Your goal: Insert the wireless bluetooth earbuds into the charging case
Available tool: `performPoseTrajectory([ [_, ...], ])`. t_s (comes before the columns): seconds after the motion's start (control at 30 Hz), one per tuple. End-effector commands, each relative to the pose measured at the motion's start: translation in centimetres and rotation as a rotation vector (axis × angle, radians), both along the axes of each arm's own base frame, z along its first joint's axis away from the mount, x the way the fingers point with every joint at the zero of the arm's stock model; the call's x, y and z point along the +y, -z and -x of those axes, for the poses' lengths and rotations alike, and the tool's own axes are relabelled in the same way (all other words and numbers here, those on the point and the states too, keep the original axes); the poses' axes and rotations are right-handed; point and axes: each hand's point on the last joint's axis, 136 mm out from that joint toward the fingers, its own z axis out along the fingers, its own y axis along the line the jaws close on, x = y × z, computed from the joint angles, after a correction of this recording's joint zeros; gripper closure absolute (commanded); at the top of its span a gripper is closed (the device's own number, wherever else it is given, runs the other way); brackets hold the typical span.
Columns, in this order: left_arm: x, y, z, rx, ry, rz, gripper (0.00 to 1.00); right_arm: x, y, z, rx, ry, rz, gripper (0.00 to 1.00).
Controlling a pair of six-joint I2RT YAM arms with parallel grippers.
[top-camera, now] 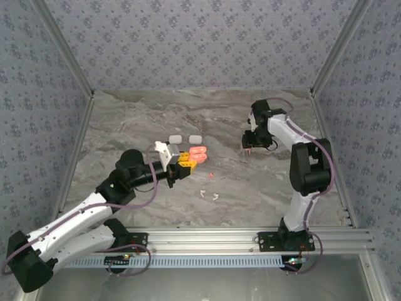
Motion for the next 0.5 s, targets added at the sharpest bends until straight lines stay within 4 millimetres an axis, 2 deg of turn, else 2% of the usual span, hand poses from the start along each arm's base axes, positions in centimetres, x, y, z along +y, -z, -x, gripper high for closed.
performPoseTrajectory([
  [0.0,0.5,-0.7,0.4,-0.023,-0.009,0.013,1.00,0.2,0.5,-1.6,0.007,0.008,-0.027,0.49],
  [0.2,0.8,-0.7,0.5,-0.021,-0.019,0.014,1.00,0.6,2.0,-2.5,0.037,0.018,-0.066,0.53],
  [0.47,0.8,-0.7,0.5,-0.020,-0.020,0.014,1.00,0.6,3.7,-2.0,0.089,0.025,-0.078,0.59],
])
